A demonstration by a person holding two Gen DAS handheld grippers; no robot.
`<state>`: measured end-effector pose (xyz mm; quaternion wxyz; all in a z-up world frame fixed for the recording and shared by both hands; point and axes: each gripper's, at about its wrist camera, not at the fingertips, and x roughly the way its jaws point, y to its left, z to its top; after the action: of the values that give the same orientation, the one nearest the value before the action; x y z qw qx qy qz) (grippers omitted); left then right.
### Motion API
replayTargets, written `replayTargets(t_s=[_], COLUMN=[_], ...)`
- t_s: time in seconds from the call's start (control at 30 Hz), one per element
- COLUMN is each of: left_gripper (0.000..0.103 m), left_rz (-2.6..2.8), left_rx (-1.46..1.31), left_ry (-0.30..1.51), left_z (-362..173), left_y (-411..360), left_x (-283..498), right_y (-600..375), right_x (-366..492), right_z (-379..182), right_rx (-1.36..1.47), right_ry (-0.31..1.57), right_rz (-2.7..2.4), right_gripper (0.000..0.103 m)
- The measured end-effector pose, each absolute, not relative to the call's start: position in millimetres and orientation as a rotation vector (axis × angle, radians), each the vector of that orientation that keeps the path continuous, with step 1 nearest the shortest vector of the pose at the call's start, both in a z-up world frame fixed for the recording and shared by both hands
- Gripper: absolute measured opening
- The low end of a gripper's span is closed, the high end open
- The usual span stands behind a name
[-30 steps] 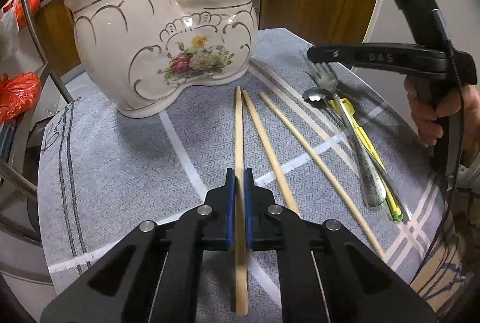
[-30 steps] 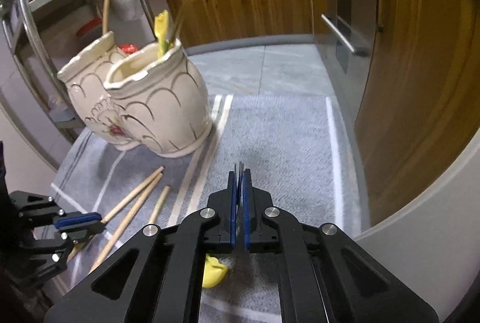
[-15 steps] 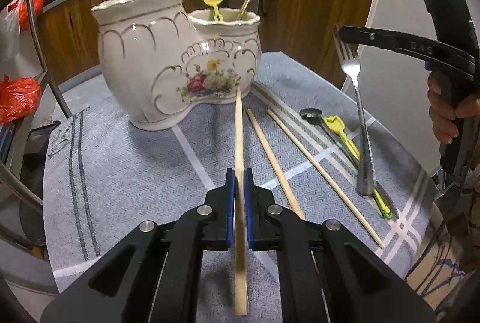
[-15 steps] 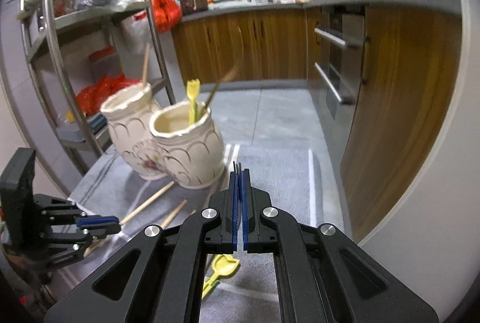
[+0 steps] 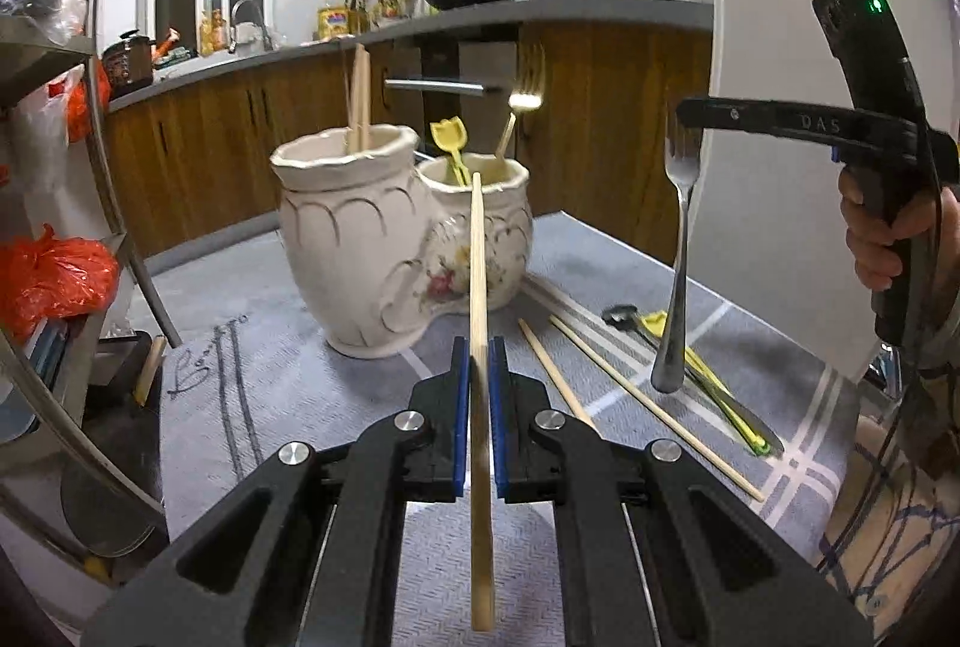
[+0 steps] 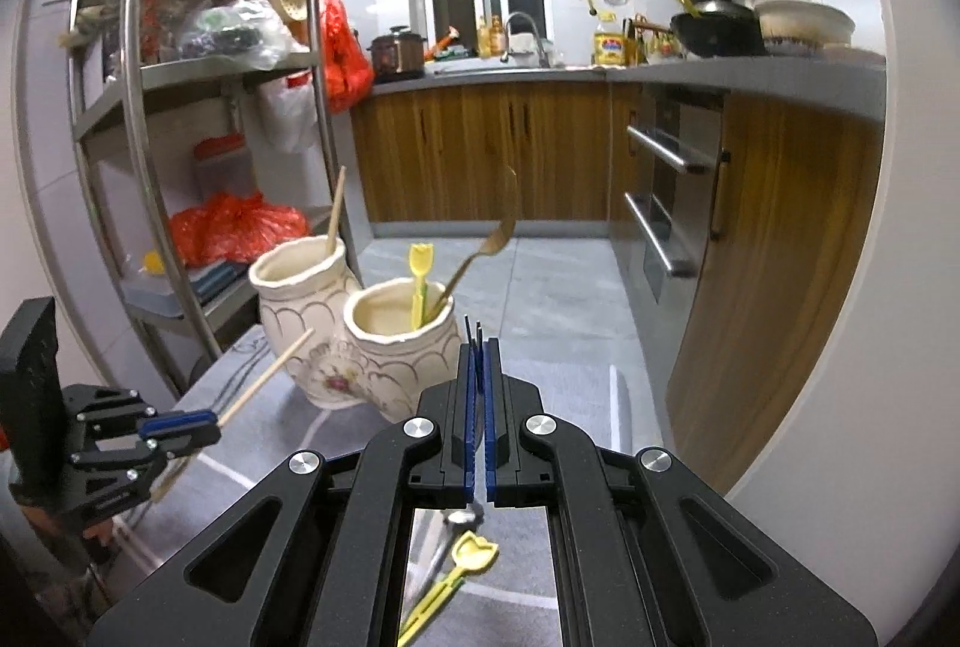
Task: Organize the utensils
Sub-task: 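Lift and carry the silver fork and chopstick up to the ceramic holder with both tools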
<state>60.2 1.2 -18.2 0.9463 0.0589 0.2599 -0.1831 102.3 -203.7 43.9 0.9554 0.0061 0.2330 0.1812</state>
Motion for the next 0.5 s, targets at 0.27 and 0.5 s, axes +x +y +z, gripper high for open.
replayTargets(t_s=[0.27, 0.5], left_gripper=[0.006, 0.006], left_rz=[-0.362, -0.353], left_rx=[0.072, -0.026], left_ry=[0.422, 0.322], left_z=[7, 45], left_y=[14, 31], left_x=[57, 77], right_y=[-201, -194], right_x=[105, 116], right_z=[57, 83], right_rx=[0.016, 0.017], right_ry=[0.443, 0.381], right_rz=[0.367, 0.350], right_gripper=[0.003, 0.003])
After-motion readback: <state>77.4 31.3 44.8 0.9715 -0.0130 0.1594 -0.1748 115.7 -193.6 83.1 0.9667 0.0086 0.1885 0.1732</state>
